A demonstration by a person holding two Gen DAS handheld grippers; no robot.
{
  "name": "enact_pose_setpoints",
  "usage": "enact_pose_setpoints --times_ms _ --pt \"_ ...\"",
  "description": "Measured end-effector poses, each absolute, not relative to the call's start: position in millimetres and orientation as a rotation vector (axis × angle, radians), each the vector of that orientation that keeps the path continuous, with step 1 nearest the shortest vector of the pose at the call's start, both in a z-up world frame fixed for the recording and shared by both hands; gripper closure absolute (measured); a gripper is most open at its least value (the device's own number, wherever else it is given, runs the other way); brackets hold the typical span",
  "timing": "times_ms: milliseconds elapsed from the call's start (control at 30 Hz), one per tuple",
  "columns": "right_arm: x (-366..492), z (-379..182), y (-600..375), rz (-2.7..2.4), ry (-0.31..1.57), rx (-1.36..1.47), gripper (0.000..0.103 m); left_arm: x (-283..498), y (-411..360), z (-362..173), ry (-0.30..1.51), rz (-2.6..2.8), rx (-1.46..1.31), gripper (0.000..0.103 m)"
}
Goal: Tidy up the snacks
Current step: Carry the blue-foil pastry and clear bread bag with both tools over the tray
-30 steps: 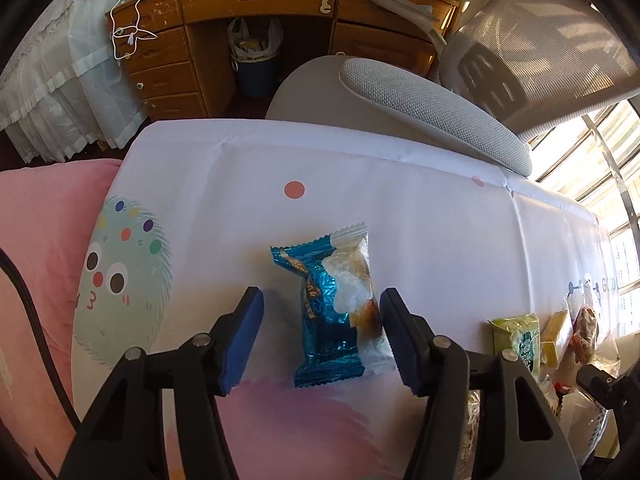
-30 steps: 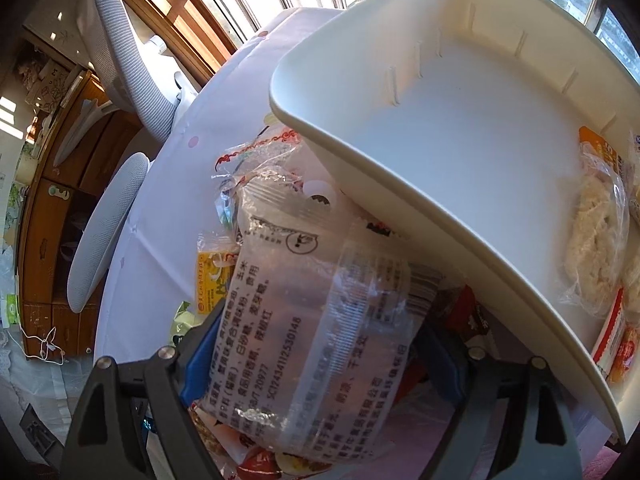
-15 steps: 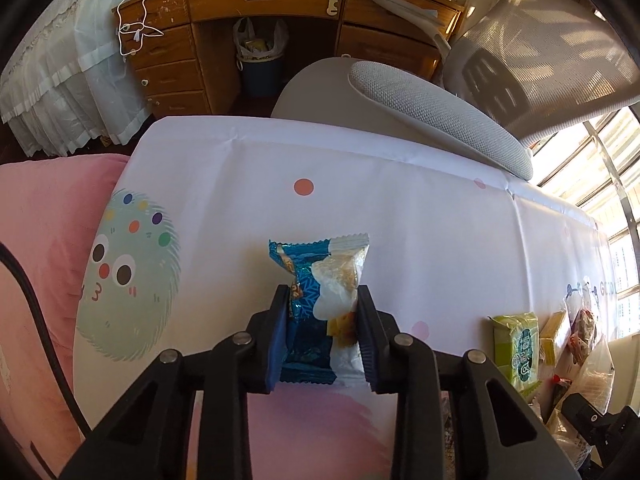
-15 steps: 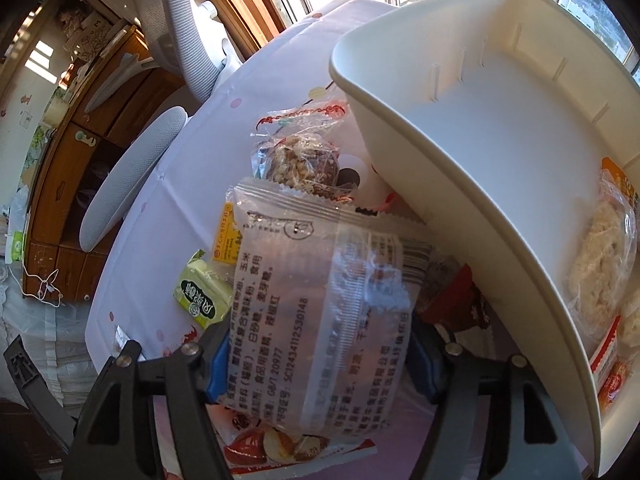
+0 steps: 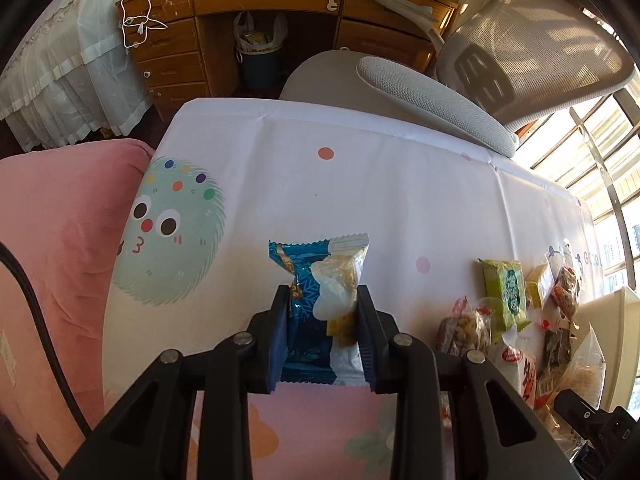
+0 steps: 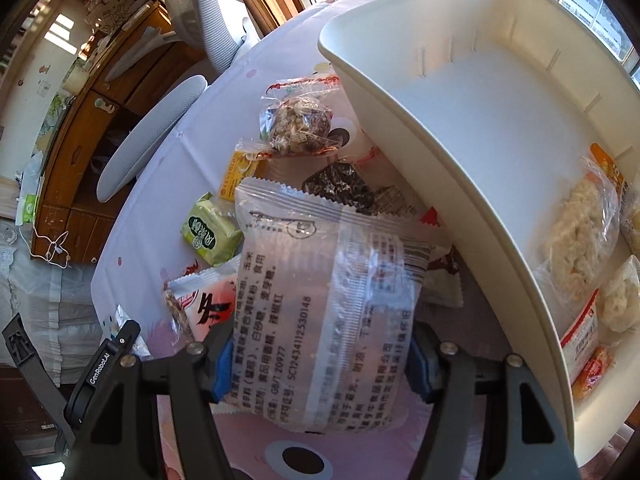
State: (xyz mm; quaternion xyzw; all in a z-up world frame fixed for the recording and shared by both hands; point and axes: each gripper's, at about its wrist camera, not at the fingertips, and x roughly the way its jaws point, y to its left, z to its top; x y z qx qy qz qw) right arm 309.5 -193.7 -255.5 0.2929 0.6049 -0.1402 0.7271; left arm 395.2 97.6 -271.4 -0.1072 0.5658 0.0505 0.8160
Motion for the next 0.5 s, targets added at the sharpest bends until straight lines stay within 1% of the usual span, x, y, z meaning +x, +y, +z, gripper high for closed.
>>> enact_pose_setpoints --times_ms 500 --pt "232 -206 -174 -0.154 1.277 0.510 0.036 284 102 -208 1.212 0.015 -0.200 0.074"
